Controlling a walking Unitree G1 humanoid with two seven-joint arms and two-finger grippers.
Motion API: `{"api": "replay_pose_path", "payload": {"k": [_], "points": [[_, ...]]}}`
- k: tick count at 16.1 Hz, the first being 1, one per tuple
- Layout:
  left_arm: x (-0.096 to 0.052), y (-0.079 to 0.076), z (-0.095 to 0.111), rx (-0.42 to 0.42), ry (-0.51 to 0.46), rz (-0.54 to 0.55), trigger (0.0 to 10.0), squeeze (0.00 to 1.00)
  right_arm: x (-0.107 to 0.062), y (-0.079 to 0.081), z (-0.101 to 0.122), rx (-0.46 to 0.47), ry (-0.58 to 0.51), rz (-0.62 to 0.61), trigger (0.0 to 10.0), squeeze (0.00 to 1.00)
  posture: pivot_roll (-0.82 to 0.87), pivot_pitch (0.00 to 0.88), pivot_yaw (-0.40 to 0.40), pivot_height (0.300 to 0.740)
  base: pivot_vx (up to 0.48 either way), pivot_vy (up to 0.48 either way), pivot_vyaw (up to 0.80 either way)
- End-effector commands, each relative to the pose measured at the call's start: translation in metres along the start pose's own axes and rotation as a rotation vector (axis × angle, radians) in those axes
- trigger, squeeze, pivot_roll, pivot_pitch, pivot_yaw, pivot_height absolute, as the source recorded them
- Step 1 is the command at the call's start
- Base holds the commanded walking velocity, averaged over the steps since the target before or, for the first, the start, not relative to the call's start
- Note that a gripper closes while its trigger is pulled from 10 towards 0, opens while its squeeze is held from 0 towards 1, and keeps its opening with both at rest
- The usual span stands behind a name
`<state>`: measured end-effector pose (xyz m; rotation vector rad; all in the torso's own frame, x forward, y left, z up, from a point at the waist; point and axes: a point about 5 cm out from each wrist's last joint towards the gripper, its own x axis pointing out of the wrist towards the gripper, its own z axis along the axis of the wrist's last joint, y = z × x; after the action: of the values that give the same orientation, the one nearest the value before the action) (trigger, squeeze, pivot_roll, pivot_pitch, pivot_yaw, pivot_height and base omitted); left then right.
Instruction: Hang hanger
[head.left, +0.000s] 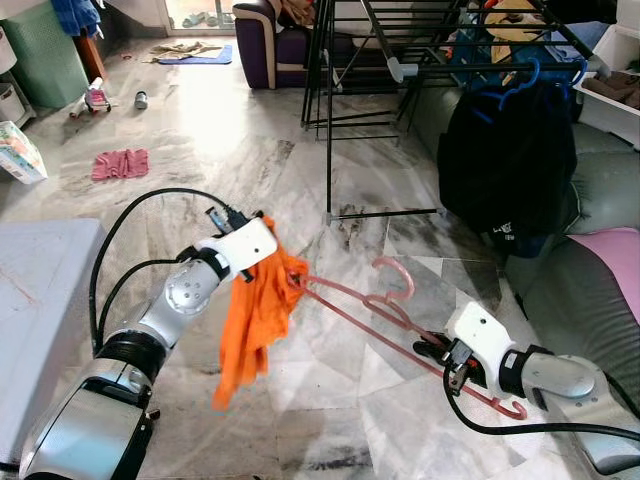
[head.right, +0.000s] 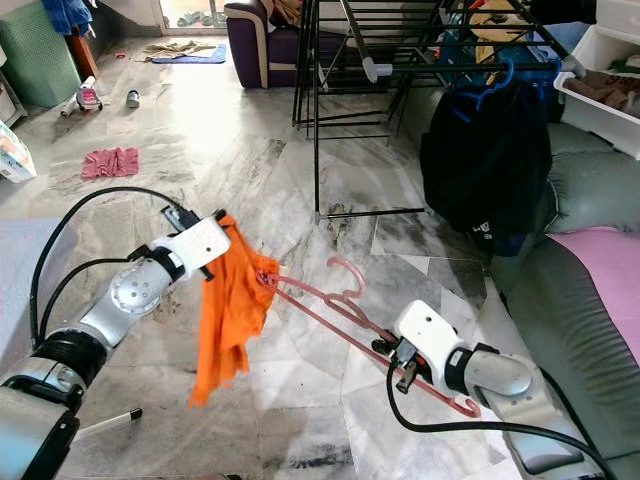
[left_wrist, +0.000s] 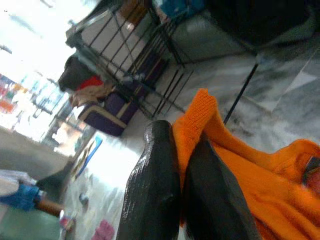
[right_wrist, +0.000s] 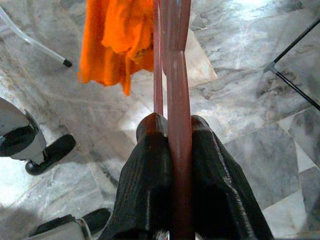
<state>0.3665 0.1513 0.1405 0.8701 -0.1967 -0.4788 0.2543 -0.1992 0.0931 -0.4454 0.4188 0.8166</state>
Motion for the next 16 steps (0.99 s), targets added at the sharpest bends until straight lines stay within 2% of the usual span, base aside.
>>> {"api": "replay_pose_path", "payload": {"k": [1, 3, 4, 6, 9, 11, 12, 14, 15, 16], "points": [[0.002, 0.003, 0.011, -0.005, -0.059, 0.008, 10.0, 0.00, 0.001, 0.001, -0.001, -0.006, 0.004, 0.005, 10.0, 0.00, 0.01, 0.071, -0.042, 0.740, 0.000, 0.000, 0.00], [0.003, 0.008, 0.026, -0.023, -0.131, 0.037, 10.0, 0.00, 0.003, -0.002, -0.005, 0.027, 0.012, -0.022, 10.0, 0.00, 0.01, 0.073, -0.043, 0.740, 0.000, 0.000, 0.00], [0.002, 0.008, 0.034, -0.038, -0.175, 0.038, 10.0, 0.00, 0.004, -0.005, -0.007, 0.071, 0.013, -0.044, 10.0, 0.00, 0.02, 0.075, -0.047, 0.740, 0.000, 0.000, 0.00], [-0.005, 0.000, 0.047, -0.057, -0.237, 0.008, 10.0, 0.00, 0.005, -0.011, -0.012, 0.073, 0.035, -0.081, 10.0, 0.00, 0.02, 0.076, -0.052, 0.740, 0.000, 0.000, 0.00], [-0.014, -0.004, 0.049, -0.082, -0.235, -0.002, 10.0, 0.00, 0.005, -0.019, -0.017, 0.076, 0.065, -0.124, 10.0, 0.00, 0.02, 0.076, -0.059, 0.740, 0.000, 0.000, 0.00], [-0.019, -0.004, 0.052, -0.101, -0.228, -0.007, 10.0, 0.00, 0.005, -0.026, -0.021, 0.110, 0.077, -0.177, 10.0, 0.00, 0.03, 0.077, -0.065, 0.740, 0.000, 0.000, 0.00], [-0.019, -0.008, 0.055, -0.114, -0.235, -0.024, 10.0, 0.00, 0.006, -0.029, -0.015, 0.121, 0.033, -0.195, 10.0, 0.00, 0.03, 0.077, -0.066, 0.740, 0.000, 0.000, 0.00], [-0.020, -0.027, 0.062, -0.118, -0.247, -0.107, 10.0, 0.00, 0.012, -0.033, 0.014, 0.121, -0.122, -0.218, 10.0, 0.00, 0.02, 0.078, -0.067, 0.740, 0.000, 0.000, 0.00], [-0.020, -0.032, 0.062, -0.116, -0.246, -0.121, 10.0, 0.00, 0.013, -0.033, 0.021, 0.118, -0.157, -0.211, 10.0, 0.00, 0.02, 0.078, -0.067, 0.740, 0.000, 0.000, 0.00], [-0.019, -0.041, 0.060, -0.081, -0.239, -0.156, 10.0, 0.00, 0.015, -0.030, 0.036, 0.088, -0.215, -0.175, 10.0, 0.00, 0.02, 0.078, -0.065, 0.740, 0.000, 0.000, 0.00]]}}
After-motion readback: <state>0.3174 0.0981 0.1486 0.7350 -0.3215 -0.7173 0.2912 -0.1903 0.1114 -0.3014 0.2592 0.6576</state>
